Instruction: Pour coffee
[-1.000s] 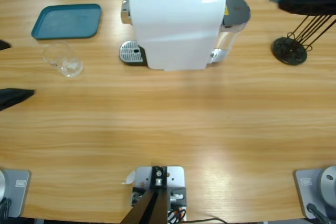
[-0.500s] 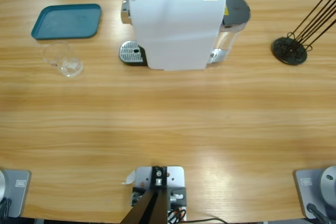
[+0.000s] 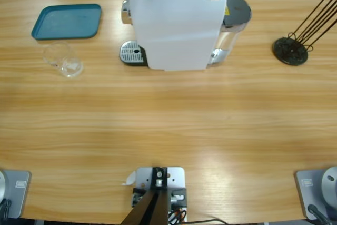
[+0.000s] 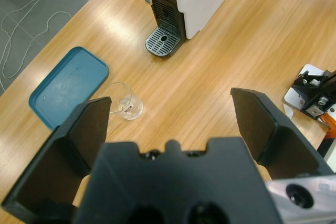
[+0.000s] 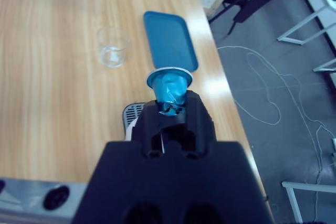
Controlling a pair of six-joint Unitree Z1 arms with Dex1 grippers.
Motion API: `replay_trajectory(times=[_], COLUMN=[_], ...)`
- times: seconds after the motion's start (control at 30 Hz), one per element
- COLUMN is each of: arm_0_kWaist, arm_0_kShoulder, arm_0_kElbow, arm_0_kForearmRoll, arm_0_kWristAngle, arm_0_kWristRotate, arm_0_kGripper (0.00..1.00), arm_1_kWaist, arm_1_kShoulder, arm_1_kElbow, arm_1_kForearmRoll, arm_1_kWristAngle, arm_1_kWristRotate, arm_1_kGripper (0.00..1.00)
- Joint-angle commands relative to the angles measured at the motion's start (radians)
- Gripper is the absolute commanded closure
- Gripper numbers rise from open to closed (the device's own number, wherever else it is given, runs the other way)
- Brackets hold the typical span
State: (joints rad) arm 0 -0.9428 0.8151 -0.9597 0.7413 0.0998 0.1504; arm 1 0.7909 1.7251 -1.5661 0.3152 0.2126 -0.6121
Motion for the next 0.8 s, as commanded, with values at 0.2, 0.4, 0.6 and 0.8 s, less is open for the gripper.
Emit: replay_trajectory(times=[0.2, 0.4, 0.6, 0.8], arm_0_kWaist=[0.012, 0.012, 0.012, 0.012], arm_0_kShoulder=[-0.037, -0.034, -0.037, -0.05], arm_0_kElbow=[0.047, 0.049, 0.055, 0.056], arm_0_kForearmRoll=[0.0, -0.007, -0.007, -0.005], arm_0_kWristAngle=[0.014, 0.014, 0.013, 0.013], arm_0_kWristRotate=[-0.007, -0.008, -0.015, -0.018], arm_0_kGripper=[0.009, 0.009, 0.009, 0.009], arm_1_kWaist=[-0.066, -0.067, -0.071, -0.072], arm_1_kShoulder=[0.08, 0.11, 0.122, 0.133], arm_1_kElbow=[0.114, 0.101, 0.107, 0.112], arm_1_kForearmRoll=[-0.029, -0.027, -0.028, -0.027], arm_1_kWristAngle=[0.067, 0.04, -0.001, -0.01], arm_1_kWristRotate=[-0.014, -0.021, -0.034, -0.039], arm_1_kGripper=[1.0, 1.0, 1.0, 1.0])
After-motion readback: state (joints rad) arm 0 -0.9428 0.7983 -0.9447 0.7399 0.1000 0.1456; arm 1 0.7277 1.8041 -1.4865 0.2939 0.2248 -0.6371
